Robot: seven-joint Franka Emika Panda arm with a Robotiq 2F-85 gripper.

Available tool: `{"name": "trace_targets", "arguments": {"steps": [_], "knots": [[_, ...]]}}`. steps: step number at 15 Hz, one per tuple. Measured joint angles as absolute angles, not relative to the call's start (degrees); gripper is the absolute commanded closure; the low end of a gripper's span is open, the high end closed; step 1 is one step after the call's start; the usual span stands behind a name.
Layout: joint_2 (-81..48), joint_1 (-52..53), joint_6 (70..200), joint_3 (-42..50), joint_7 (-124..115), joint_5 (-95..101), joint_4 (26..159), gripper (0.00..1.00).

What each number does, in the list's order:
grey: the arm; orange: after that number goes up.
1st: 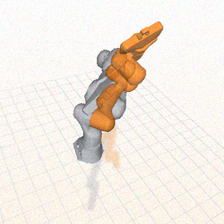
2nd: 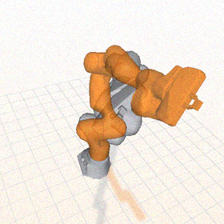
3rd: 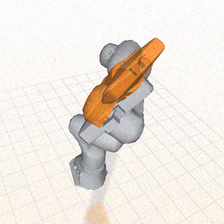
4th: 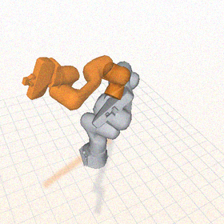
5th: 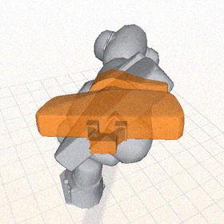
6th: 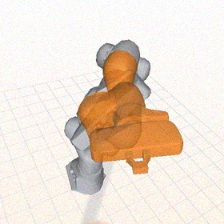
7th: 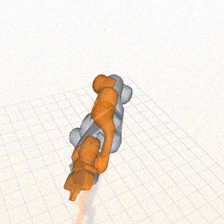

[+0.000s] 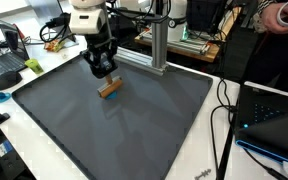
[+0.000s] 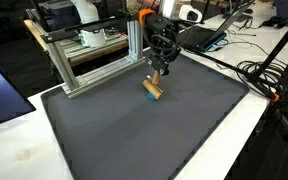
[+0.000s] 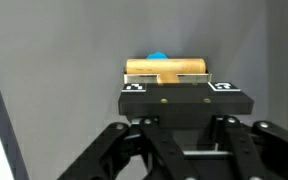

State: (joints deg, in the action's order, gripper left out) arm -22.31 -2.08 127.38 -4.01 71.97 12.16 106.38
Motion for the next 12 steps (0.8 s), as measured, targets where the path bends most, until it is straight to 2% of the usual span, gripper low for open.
{"name": "trace_targets", "arguments": {"steps": [12], "knots": [[-22.4,-1.4,127.4,-4.1,72.0,12.2,106.4,0.78]]}}
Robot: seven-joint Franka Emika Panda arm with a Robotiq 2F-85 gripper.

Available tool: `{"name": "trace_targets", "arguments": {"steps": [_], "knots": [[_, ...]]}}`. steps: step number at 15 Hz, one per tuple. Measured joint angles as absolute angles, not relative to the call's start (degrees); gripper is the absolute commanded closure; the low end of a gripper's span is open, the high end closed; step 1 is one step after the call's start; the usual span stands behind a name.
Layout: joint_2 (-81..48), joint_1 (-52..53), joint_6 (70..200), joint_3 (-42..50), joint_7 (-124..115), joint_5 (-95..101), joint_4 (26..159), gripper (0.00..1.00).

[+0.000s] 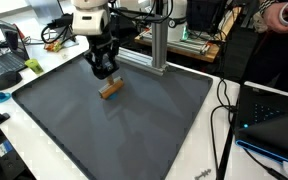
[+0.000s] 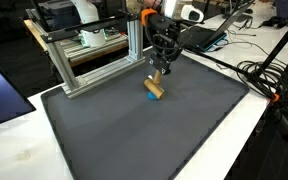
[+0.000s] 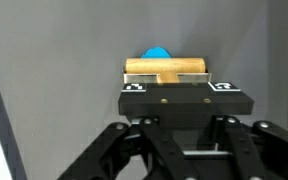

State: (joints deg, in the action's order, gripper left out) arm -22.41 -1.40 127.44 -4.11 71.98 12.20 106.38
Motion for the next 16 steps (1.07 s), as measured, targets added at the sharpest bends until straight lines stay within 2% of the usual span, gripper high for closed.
{"name": "trace_targets", "arguments": {"steps": [16], "knots": [[-22.4,-1.3,127.5,-3.5,71.4,12.9,106.4,0.78]]}}
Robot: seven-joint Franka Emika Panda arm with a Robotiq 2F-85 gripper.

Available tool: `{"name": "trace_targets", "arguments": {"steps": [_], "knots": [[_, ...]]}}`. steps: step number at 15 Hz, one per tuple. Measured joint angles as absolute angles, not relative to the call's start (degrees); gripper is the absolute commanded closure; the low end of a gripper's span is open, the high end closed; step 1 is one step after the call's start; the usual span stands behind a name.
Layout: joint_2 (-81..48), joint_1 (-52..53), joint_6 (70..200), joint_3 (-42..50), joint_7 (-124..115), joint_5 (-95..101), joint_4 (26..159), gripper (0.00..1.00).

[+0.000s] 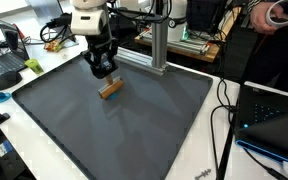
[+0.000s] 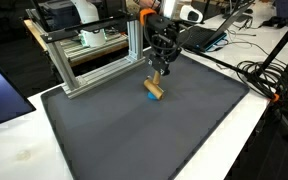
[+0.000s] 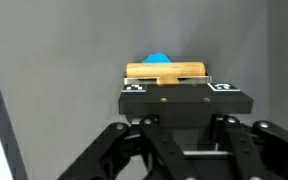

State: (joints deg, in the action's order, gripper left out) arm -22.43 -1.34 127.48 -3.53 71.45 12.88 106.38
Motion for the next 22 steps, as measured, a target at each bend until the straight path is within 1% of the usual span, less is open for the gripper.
{"name": "trace_targets", "arguments": {"steps": [22], "knots": [[-23.6,-1.0,127.3,-2.4,69.3,17.5,106.3,0.78]]}}
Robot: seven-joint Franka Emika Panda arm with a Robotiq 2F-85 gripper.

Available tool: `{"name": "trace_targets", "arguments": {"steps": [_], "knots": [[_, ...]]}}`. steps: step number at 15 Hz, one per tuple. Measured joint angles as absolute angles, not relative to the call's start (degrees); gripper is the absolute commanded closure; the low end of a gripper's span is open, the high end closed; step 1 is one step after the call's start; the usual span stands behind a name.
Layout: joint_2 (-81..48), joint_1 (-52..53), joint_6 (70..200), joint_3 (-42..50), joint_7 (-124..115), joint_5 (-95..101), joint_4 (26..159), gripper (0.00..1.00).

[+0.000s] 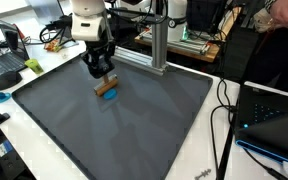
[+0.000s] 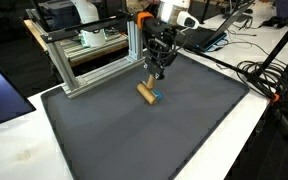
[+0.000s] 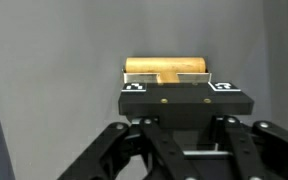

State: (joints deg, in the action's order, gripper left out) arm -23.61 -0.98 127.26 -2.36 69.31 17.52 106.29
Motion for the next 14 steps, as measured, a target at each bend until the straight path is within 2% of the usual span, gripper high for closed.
{"name": "trace_targets", "arguments": {"steps": [14], "knots": [[-23.4,0.0,126.6,-3.4,69.3,17.6,105.8,0.78]]}}
